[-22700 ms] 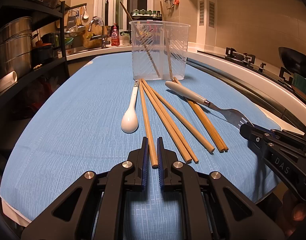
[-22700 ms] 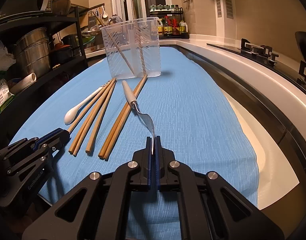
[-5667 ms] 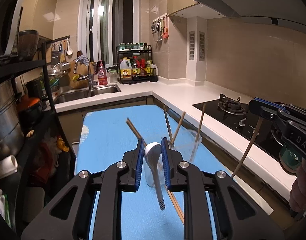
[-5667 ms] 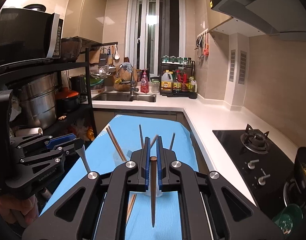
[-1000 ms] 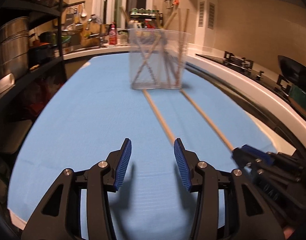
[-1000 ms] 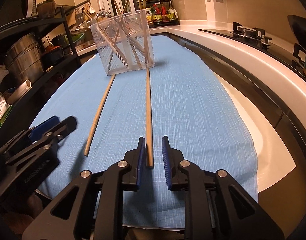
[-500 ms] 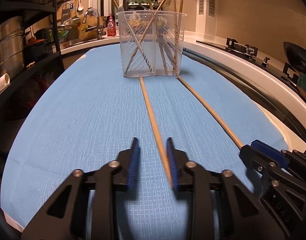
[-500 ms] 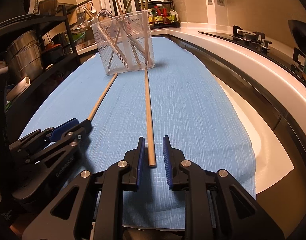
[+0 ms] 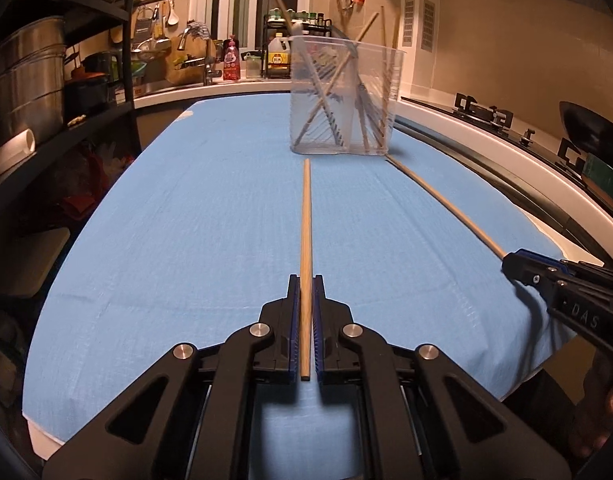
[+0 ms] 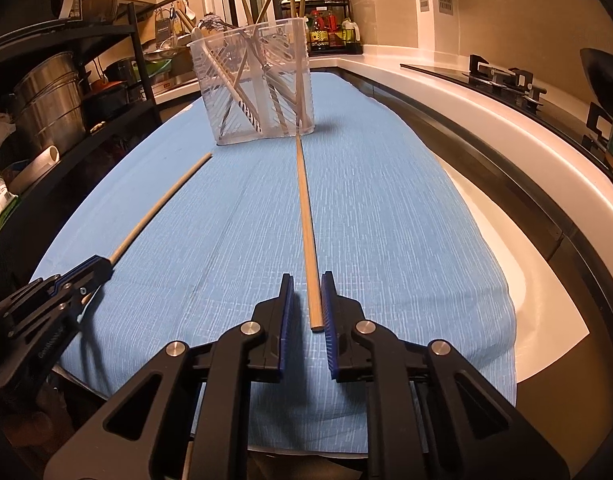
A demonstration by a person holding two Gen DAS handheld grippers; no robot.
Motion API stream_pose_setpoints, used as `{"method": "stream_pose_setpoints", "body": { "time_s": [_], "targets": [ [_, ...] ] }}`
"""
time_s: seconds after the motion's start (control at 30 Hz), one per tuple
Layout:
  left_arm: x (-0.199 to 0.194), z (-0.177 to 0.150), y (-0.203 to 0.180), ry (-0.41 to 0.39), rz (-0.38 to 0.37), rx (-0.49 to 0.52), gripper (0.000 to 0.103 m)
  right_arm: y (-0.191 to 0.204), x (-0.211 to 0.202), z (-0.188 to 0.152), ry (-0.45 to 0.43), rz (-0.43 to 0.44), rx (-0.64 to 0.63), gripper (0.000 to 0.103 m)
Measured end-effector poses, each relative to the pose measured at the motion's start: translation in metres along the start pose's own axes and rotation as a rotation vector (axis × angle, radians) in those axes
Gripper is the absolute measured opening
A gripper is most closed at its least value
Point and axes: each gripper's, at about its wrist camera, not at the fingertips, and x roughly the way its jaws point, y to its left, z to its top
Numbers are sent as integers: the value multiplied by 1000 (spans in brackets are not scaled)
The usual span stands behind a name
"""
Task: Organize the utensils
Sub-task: 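Lift both held chopsticks and carry them up over the clear container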
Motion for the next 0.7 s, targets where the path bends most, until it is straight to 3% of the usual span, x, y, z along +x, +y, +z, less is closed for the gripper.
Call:
{"method": "stream_pose_setpoints", "body": {
  "time_s": [0.1,0.57,0.7],
  "targets": [
    [0,0,7,-7,-17,-29,7,3,3,1,0,-6,-11,18],
    [-3,-12,-2,-91,26,13,7,5,5,0,-25,-10,-26,18],
    [-3,-11,0,-88,15,8,6,4,6,2,-24,-14,-24,10]
  ]
}}
